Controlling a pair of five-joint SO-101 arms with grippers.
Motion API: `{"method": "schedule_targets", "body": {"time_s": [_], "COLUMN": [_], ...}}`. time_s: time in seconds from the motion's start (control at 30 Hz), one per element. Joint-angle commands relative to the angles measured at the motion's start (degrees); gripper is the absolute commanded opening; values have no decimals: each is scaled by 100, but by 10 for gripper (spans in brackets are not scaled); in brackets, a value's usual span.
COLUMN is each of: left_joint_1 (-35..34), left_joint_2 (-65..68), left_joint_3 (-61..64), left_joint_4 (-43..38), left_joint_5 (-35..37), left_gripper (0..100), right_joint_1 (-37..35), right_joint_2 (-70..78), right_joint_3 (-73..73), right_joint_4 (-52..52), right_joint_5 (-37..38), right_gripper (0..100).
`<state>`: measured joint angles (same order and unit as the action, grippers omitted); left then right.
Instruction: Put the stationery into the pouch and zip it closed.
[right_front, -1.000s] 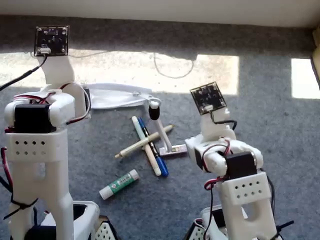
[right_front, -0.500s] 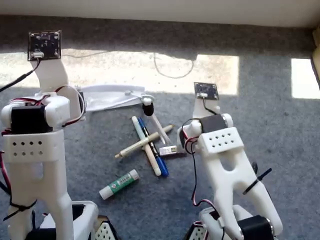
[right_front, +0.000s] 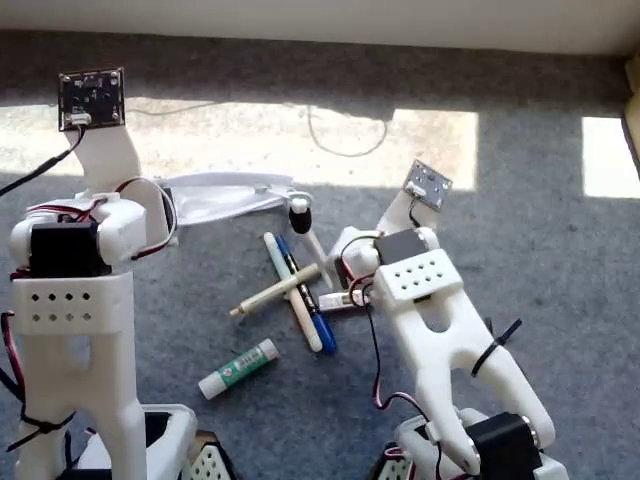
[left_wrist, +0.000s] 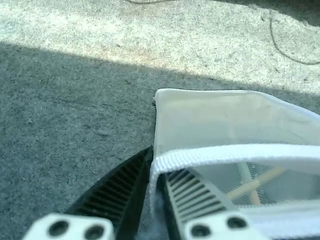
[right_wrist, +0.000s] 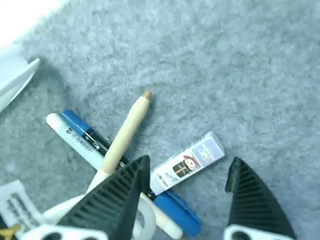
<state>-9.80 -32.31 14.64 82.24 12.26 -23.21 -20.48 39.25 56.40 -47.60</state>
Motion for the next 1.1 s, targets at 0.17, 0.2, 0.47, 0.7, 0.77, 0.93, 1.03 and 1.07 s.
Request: {"method": "schedule_targets", "body": {"time_s": [0.17,0.2,0.47,0.7,0.77,0.93,1.03,1.07], "left_joint_1": [-84,-84,-84,-84,-84,-84,-84,-84], "left_joint_2": [84,84,84,84,84,84,84,84], "left_joint_3": [92,92,233,233,233,242,242,242], "left_joint_4": [-97,-97,-123,-141,-141,-141,-141,-141], "left_joint_5": [70,70,70,70,70,70,70,70], "left_gripper": [7,7,7,7,7,7,7,7], "right_joint_1": [-110,-110,-119,-321,-303,-295,-295,-295], "right_joint_2": [-31,-31,171,708,760,778,778,787], "right_joint_3": [505,549,549,497,497,497,505,514], "right_joint_4": [-884,-884,-884,-884,-901,-910,-910,-910], "right_joint_5": [-316,-316,-316,-316,-334,-527,-536,-536], "right_gripper": [241,241,239,238,238,238,238,238]}}
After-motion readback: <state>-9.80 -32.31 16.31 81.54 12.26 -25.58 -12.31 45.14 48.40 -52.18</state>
